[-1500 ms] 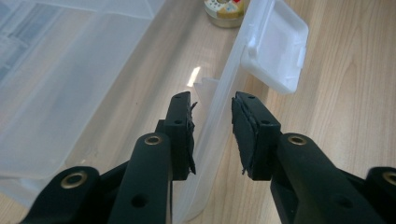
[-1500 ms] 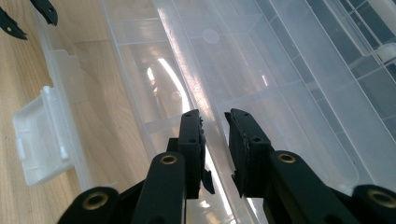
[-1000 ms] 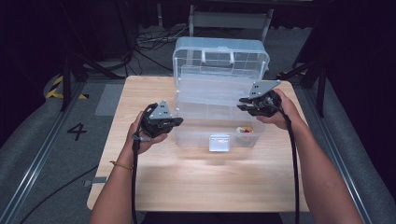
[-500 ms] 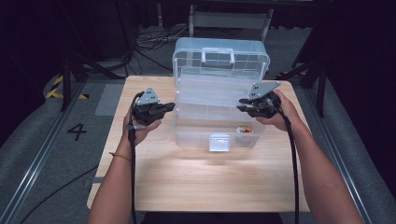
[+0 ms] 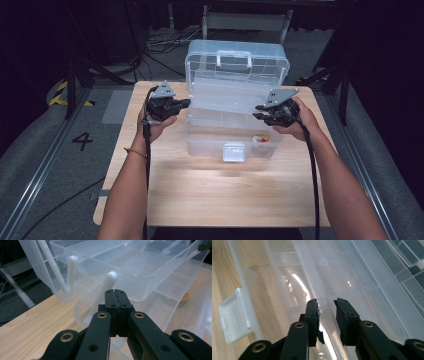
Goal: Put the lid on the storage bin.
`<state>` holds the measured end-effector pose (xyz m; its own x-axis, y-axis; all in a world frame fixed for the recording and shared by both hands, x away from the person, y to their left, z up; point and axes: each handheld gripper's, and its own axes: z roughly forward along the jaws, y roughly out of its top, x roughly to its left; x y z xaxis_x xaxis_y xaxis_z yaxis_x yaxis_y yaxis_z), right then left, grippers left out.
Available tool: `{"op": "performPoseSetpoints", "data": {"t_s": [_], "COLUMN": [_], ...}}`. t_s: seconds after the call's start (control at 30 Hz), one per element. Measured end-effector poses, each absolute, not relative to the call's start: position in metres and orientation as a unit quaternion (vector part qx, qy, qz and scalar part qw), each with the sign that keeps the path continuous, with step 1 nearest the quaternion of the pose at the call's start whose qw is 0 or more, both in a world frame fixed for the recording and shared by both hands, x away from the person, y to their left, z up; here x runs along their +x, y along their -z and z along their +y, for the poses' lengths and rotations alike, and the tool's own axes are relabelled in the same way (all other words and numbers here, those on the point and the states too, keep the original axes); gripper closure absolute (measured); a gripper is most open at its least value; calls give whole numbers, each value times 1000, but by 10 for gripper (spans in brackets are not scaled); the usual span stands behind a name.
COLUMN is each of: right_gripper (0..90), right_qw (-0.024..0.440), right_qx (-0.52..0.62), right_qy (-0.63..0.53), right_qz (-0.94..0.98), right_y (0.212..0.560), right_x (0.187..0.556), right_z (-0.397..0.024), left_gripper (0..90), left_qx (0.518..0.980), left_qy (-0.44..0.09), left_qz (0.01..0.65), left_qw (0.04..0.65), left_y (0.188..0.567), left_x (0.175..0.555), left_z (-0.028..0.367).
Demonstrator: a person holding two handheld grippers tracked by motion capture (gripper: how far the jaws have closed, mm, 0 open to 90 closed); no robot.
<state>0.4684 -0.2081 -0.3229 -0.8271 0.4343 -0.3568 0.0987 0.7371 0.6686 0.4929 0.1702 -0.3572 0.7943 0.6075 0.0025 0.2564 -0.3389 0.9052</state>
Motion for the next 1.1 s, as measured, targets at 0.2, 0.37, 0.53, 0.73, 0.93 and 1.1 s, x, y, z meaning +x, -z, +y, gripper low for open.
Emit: {"op": "performPoseSetpoints", "data": {"t_s": [0.2, 0.37, 0.53, 0.73, 0.93, 1.1], "right_gripper": [721, 721, 721, 721, 721, 720], "right_qw": [248, 247, 247, 246, 247, 249], "right_qx": [148, 148, 147, 147, 148, 149], "right_qy": [-337, -338, -338, -339, -339, -339], "right_qz": [896, 896, 896, 896, 895, 895], "right_y": [324, 325, 325, 326, 327, 327], "right_x": [468, 466, 466, 465, 464, 463], "right_z": [-211, -211, -211, -212, -212, -212], "left_gripper": [900, 900, 900, 900, 900, 900], "left_qx": [780, 785, 779, 775, 768, 771], "left_qy": [-190, -200, -214, -220, -222, -227], "left_qz": [282, 281, 289, 300, 301, 300], "left_qw": [525, 515, 514, 511, 519, 514], "left_y": [352, 346, 340, 332, 324, 320], "left_x": [489, 494, 502, 513, 522, 527], "left_z": [177, 170, 167, 166, 163, 157]}}
